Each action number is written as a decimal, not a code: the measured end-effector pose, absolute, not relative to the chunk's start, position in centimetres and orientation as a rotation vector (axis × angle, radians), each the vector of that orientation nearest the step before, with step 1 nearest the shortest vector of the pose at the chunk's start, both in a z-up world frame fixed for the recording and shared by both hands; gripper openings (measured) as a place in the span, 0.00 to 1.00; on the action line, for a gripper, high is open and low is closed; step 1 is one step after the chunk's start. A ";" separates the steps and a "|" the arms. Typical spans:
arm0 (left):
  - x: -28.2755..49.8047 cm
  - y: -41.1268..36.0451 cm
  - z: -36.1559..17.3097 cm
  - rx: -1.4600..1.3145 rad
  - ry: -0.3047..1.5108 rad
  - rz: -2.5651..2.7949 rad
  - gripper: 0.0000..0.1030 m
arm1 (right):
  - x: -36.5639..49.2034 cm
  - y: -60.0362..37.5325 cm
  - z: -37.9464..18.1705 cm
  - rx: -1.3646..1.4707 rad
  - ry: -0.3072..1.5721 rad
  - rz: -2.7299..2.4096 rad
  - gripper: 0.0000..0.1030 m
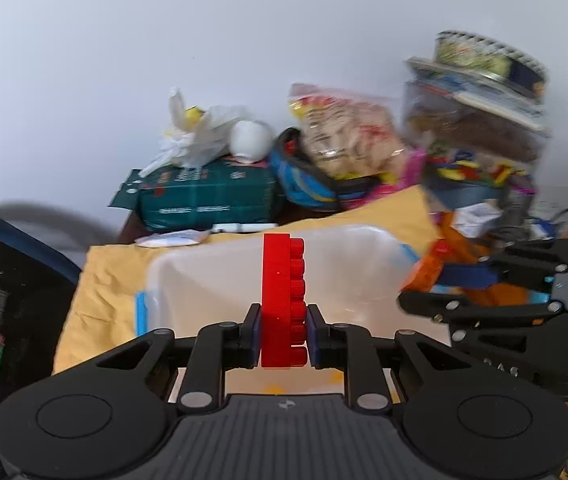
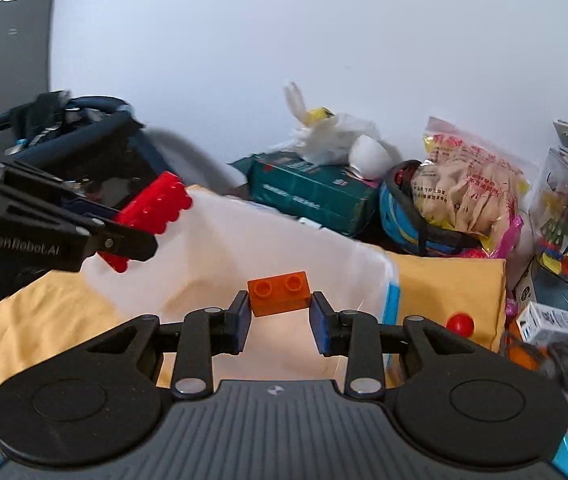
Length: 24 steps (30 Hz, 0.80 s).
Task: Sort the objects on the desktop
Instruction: 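Carry both bricks over the white bin and open both grippers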
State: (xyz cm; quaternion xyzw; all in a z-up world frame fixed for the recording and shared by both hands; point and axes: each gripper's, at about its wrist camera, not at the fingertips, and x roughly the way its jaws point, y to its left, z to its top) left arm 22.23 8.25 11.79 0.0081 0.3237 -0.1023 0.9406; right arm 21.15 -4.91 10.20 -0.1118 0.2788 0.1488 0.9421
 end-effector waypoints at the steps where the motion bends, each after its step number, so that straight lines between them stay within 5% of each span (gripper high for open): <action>1: 23.3 8.1 11.3 0.034 0.676 -0.186 0.24 | 22.4 -4.9 10.0 -0.220 0.578 0.284 0.34; 7: 26.9 8.0 7.1 0.059 0.787 -0.118 0.24 | 27.5 -3.9 6.4 -0.208 0.729 0.195 0.35; 10: 26.9 8.4 6.6 0.016 0.808 -0.121 0.34 | 27.7 -4.2 5.4 -0.179 0.770 0.180 0.39; 19: 22.3 8.0 9.9 0.040 0.725 -0.160 0.57 | 24.4 -5.7 8.7 -0.147 0.649 0.215 0.48; 24: 17.0 8.5 10.5 0.059 0.700 -0.171 0.58 | 20.7 -7.0 9.3 -0.124 0.622 0.281 0.48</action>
